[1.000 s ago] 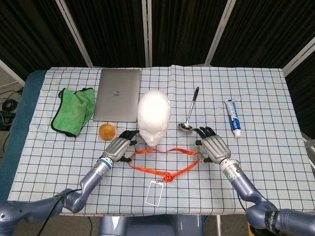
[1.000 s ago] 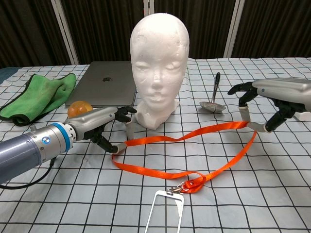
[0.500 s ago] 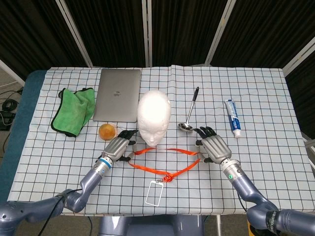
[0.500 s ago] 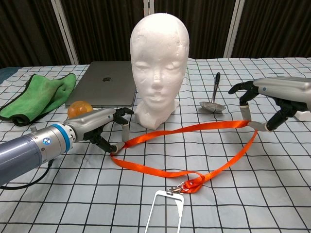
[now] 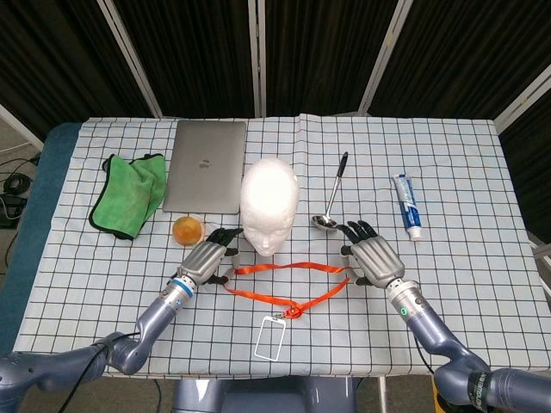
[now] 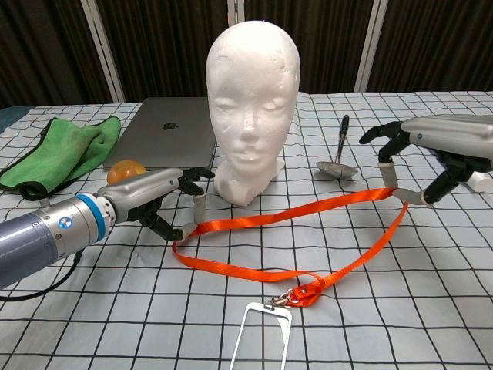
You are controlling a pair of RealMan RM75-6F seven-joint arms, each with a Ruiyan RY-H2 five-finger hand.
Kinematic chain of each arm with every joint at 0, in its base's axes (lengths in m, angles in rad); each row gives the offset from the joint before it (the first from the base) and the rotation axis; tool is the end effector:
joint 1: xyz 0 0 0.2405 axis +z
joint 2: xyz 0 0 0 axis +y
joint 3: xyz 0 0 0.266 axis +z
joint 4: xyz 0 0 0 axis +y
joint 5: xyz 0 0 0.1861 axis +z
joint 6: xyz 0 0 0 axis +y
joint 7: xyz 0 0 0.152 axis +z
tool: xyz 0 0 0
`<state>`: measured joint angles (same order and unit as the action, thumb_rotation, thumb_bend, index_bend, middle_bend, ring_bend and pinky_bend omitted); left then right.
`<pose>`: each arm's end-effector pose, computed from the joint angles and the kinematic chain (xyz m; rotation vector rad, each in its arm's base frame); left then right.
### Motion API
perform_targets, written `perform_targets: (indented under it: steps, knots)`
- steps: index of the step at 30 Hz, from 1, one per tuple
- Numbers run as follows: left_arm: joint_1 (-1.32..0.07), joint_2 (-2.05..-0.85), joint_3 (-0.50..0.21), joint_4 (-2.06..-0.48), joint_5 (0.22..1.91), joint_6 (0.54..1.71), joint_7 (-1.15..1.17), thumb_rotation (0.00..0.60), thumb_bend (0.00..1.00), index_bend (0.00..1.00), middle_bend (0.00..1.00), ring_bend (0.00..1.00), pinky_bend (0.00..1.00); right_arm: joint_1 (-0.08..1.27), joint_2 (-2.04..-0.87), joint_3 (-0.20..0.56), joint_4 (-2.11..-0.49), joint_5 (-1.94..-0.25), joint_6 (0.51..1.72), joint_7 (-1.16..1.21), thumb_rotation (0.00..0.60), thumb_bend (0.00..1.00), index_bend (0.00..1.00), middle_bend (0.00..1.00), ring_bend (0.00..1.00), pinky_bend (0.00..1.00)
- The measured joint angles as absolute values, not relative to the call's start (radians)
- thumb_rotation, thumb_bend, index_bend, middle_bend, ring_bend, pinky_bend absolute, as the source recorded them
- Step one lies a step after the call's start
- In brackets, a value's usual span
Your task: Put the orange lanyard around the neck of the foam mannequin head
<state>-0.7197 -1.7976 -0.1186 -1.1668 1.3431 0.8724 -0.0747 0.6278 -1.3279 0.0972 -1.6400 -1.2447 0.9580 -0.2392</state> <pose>-0.1608 0.3301 -0.0793 -1.9558 -1.2270 -1.0406 -0.1919 -0.3172 0.0543 1.9174 -0.9761 0.8693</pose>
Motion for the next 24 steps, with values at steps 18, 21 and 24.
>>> perform_targets:
  steps: [18,21,24]
  knots:
    - [-0.662,-1.623,-0.037,-1.320,1.579,1.116,-0.139,0.600,0.52,0.68,0.00,0.00,0.00,0.594,-1.243,0.052,-1.719,-1.536,1.104,-0.203,0.600,0.46,0.71,0.13,0.00,0.00]
    - [-0.651,-1.591,-0.030,-1.335,1.615,1.172,-0.160,0.600,0.52,0.68,0.00,0.00,0.00,0.589,-1.234,0.048,-1.721,-1.596,1.142,-0.178,0.600,0.46,0.71,0.13,0.00,0.00]
    - [-0.641,-1.554,-0.031,-1.355,1.644,1.230,-0.188,0.600,0.52,0.69,0.00,0.00,0.00,0.590,-1.217,0.048,-1.726,-1.649,1.174,-0.142,0.600,0.46,0.71,0.13,0.00,0.00]
